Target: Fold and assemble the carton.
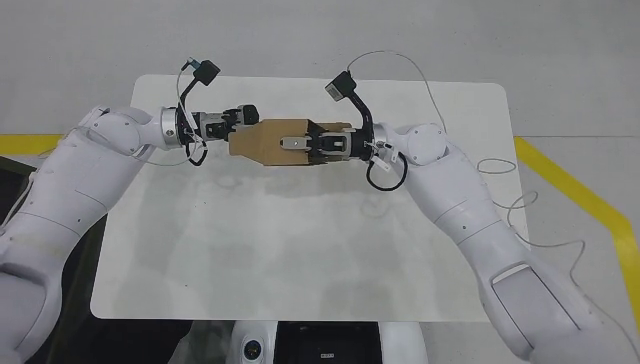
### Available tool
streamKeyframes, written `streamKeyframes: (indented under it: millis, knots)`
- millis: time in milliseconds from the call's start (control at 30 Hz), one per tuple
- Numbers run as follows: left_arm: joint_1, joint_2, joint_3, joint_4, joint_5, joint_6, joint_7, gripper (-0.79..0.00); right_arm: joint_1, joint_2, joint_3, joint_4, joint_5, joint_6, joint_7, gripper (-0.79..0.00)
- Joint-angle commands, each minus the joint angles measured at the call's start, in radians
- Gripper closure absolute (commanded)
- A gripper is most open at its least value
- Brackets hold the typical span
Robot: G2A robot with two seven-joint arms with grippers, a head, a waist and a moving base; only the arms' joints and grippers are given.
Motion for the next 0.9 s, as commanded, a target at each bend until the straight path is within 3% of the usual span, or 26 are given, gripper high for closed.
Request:
streamKeyframes:
  millis: [0, 533, 867]
  knots:
    - [-0.001, 0.0, 0.001, 0.0, 0.0, 0.0, 0.0, -0.785, 0.0, -0.001, 0.0, 0.0, 0.0, 0.0, 0.001, 0.0]
    - [-0.025, 0.003, -0.019, 0.054, -0.009, -0.015, 0.015, -0.785, -0.008, 0.025, 0.071, 0.057, -0.063, -0.004, -0.039, 0.0]
    - [-0.021, 0.021, -0.033, -0.02, 0.082, -0.043, 0.043, -0.785, -0.035, 0.039, 0.086, 0.015, -0.132, 0.043, -0.072, 0.0]
